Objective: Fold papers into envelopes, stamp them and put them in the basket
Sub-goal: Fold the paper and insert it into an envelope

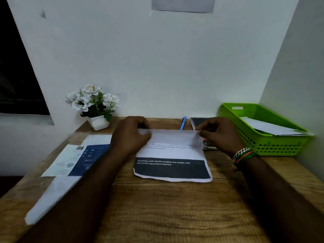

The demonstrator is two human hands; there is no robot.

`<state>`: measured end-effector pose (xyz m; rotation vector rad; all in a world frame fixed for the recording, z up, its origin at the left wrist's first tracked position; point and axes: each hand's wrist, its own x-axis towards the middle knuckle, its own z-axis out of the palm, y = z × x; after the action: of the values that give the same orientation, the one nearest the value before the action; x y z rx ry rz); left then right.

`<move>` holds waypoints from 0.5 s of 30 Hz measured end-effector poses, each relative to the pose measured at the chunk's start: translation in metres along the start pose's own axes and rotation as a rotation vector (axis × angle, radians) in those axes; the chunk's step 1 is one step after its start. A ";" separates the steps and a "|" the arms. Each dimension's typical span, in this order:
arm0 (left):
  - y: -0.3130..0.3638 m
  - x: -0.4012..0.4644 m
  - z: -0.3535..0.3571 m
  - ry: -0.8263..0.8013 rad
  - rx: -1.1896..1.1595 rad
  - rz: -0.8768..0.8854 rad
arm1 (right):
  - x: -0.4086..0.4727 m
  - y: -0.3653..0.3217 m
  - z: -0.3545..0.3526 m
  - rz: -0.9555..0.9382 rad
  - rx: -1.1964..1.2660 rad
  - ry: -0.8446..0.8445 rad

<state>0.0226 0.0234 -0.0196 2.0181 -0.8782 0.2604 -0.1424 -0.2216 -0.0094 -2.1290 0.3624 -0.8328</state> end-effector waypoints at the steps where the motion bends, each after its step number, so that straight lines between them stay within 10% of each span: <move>1: 0.004 -0.003 -0.001 -0.017 0.015 -0.013 | -0.001 0.000 0.000 -0.028 -0.039 0.002; 15: 0.003 -0.013 0.019 -0.341 0.281 -0.057 | -0.014 -0.001 0.019 -0.187 -0.531 -0.367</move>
<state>0.0084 0.0134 -0.0350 2.3906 -1.0368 0.0049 -0.1400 -0.2022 -0.0237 -2.7849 0.2043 -0.4550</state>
